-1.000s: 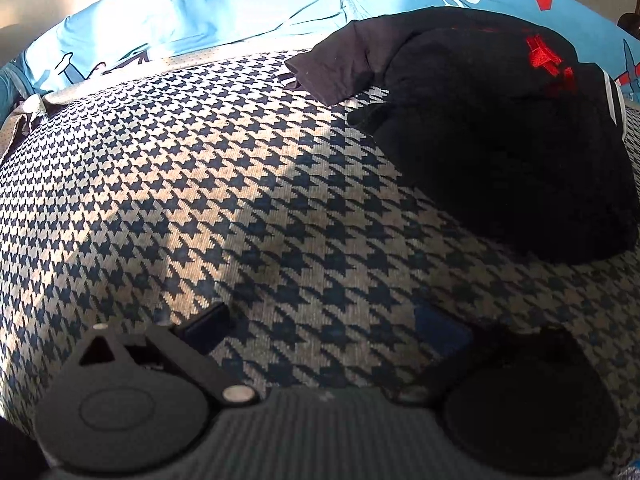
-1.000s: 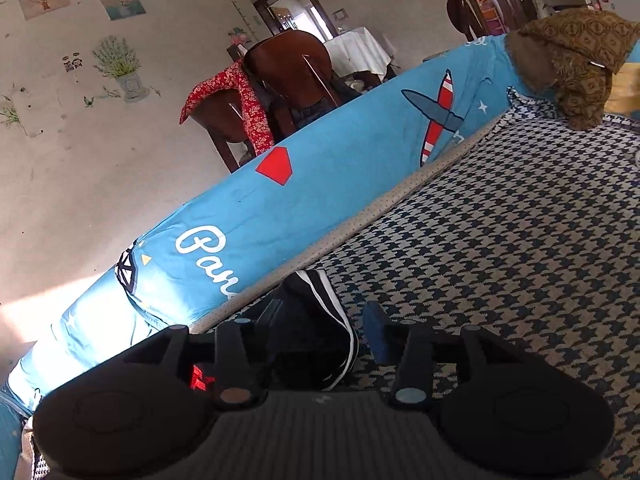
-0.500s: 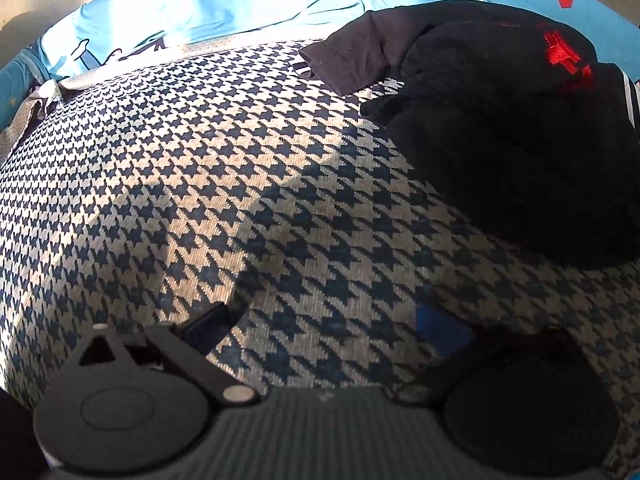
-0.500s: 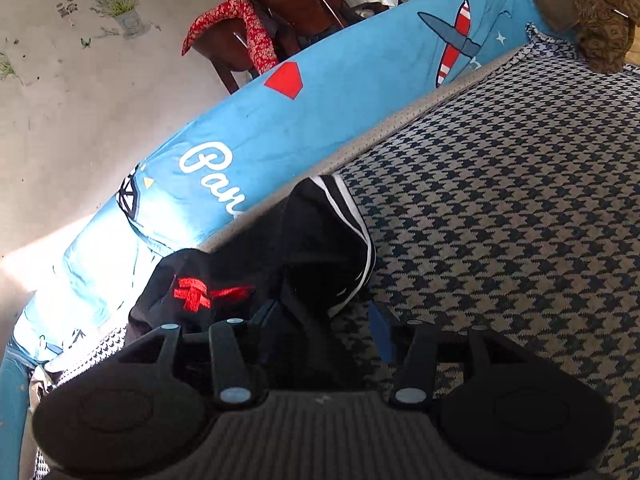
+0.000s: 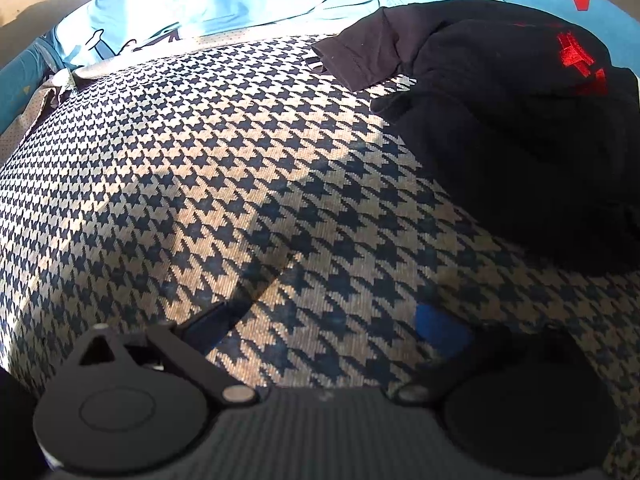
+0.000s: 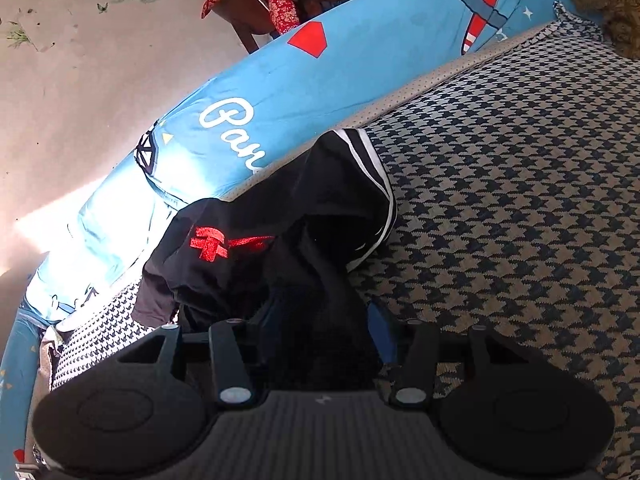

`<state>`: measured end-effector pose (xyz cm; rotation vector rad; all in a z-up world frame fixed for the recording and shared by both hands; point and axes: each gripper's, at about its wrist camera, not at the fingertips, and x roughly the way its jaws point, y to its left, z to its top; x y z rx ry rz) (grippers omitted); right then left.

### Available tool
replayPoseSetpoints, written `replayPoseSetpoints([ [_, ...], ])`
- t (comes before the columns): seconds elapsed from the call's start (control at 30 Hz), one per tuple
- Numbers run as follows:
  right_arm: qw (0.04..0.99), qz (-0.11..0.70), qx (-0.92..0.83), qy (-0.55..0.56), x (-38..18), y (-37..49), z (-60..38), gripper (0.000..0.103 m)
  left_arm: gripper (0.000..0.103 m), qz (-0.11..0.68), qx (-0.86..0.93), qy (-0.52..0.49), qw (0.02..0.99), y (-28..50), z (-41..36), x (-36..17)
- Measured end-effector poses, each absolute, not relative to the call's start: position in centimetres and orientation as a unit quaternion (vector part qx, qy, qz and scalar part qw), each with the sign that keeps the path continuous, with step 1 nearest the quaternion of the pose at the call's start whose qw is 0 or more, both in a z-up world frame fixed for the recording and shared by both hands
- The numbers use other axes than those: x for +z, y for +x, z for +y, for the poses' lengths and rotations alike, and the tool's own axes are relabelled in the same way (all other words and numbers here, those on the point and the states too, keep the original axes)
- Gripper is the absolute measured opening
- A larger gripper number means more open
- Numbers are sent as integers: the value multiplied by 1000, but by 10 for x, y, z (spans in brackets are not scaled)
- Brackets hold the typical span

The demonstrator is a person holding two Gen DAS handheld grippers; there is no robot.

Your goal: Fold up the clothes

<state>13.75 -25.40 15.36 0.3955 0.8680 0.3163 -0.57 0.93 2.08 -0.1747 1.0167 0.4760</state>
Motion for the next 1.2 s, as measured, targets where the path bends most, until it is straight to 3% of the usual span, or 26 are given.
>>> replayPoseSetpoints([
  [0.1, 874, 422, 147, 189, 154, 138, -254, 51, 103, 480, 229, -84, 843, -6, 8, 21],
  [0.27, 871, 436, 133, 186, 152, 140, -252, 65, 103, 479, 233, -84, 842, -6, 7, 21],
  [1.2, 849, 475, 131, 189, 135, 145, -244, 69, 103, 475, 242, -92, 841, -8, 6, 21],
])
